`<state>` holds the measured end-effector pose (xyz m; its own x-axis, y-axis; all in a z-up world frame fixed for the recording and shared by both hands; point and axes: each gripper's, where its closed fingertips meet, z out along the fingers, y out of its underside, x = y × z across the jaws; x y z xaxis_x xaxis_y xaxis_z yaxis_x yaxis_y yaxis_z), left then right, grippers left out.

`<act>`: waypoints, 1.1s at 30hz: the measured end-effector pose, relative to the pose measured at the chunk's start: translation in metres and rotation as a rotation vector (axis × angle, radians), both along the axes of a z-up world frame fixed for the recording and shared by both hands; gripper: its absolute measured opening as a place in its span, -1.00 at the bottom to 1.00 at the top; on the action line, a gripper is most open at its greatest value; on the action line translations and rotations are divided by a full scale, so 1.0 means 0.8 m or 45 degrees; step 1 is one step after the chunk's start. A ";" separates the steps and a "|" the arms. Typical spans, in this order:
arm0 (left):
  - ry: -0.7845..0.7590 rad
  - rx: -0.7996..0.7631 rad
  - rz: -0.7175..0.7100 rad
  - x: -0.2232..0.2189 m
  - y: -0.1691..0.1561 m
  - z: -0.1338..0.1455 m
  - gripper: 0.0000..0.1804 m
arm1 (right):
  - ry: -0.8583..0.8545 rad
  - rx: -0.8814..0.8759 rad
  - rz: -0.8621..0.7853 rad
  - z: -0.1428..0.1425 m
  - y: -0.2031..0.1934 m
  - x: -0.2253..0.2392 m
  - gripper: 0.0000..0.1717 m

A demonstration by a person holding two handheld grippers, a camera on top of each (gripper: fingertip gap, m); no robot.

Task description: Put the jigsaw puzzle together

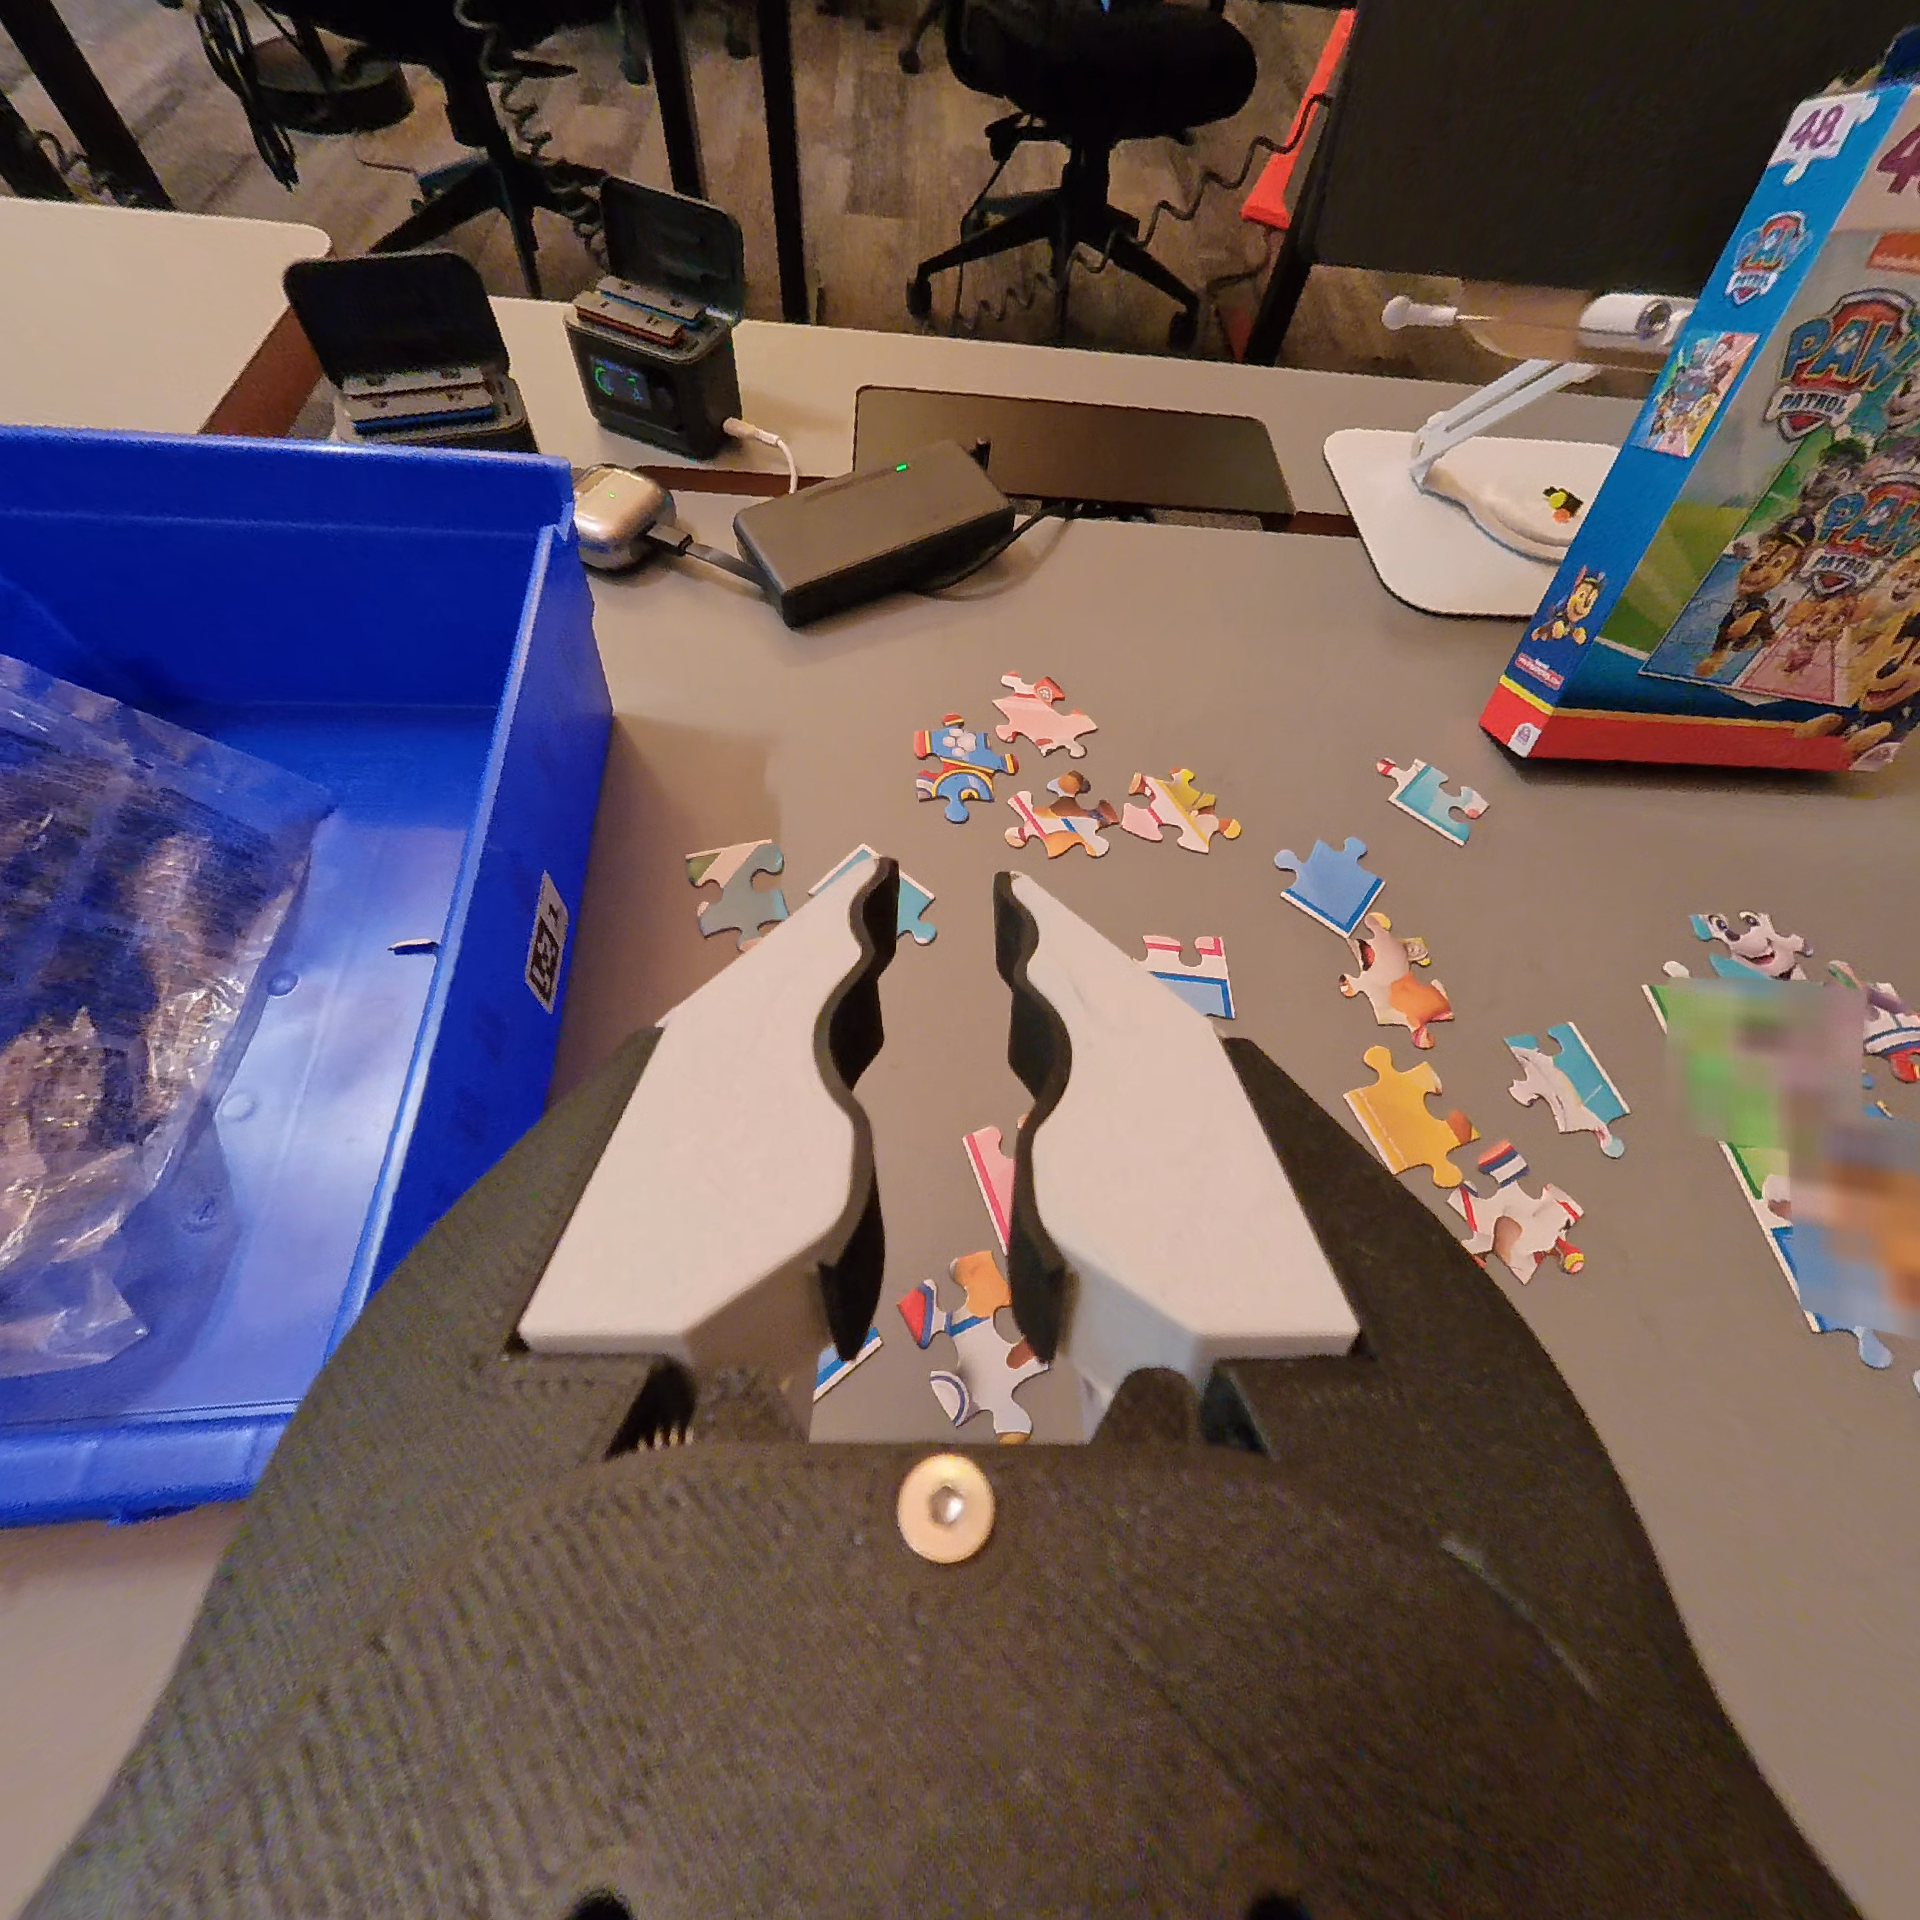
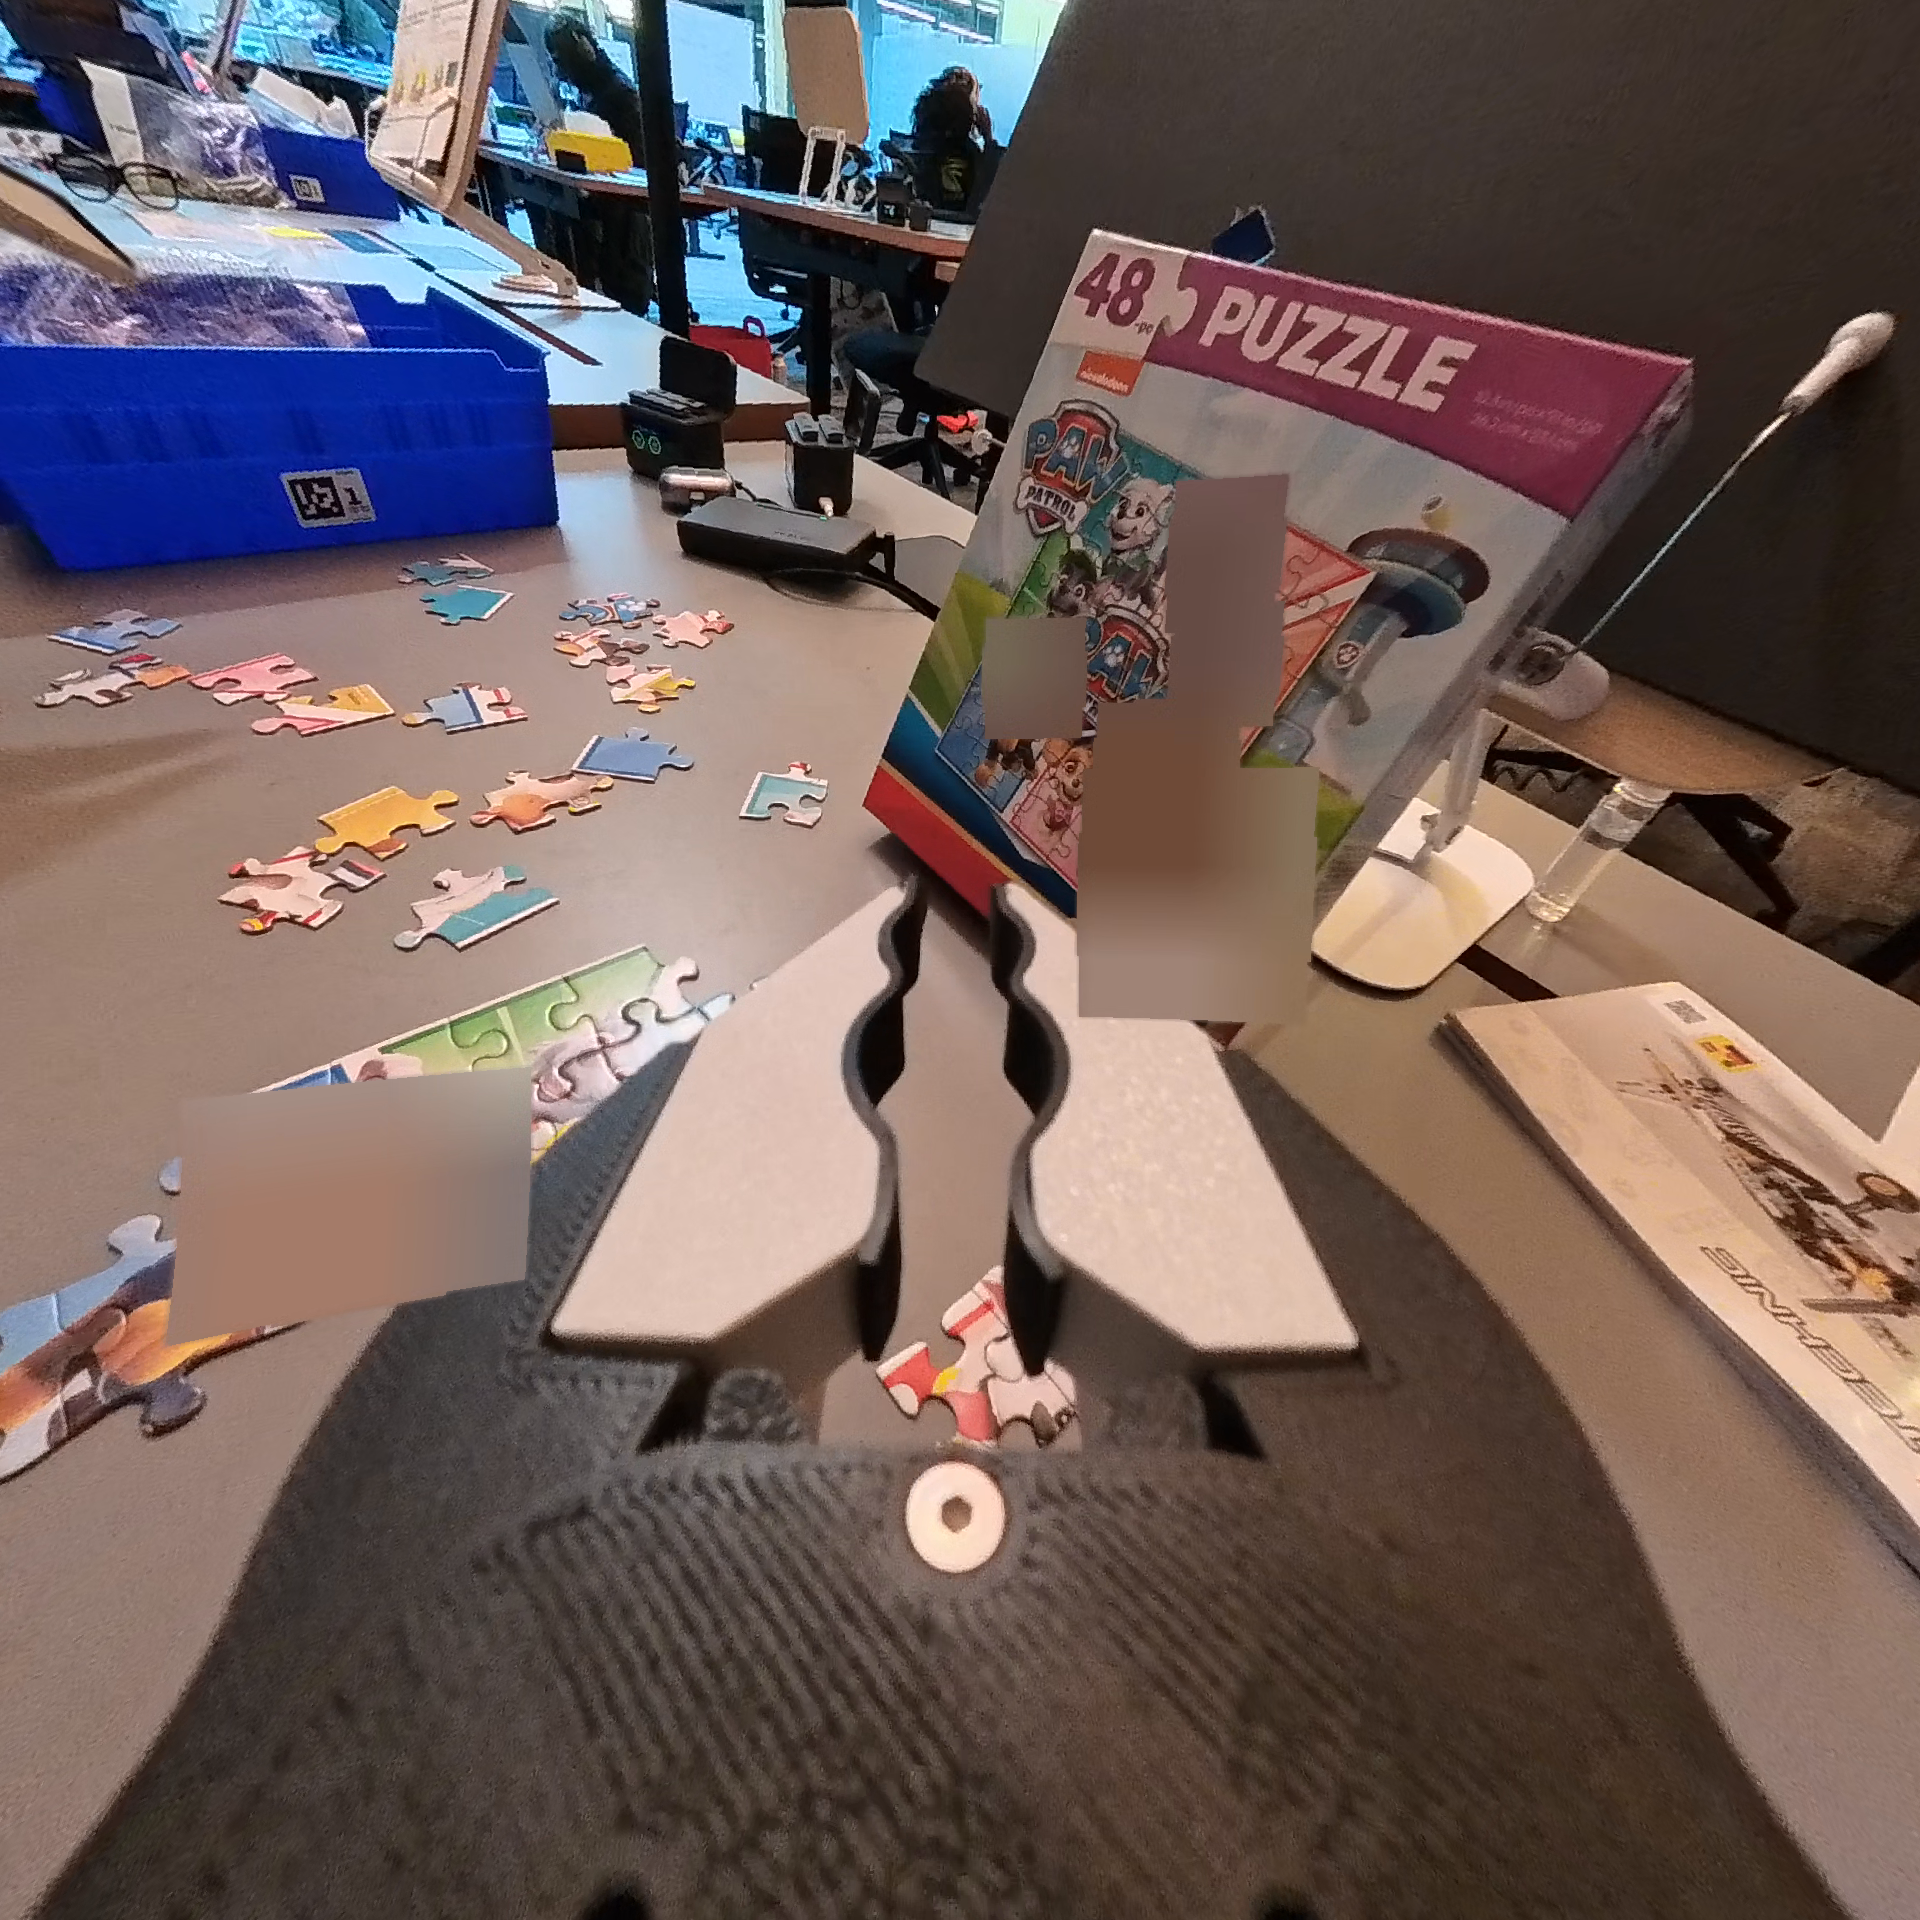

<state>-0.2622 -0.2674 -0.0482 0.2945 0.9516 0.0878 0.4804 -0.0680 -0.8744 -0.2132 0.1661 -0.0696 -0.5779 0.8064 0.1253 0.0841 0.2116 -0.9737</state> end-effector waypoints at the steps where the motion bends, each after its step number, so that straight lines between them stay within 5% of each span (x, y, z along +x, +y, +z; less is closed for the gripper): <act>1: 0.005 0.000 0.002 0.001 -0.001 0.002 -0.82 | -0.003 0.000 0.001 -0.001 0.000 0.000 -0.88; 33: 0.013 -0.026 -0.096 -0.002 0.039 0.001 -0.82 | -0.025 0.028 0.020 -0.010 -0.007 0.000 -0.87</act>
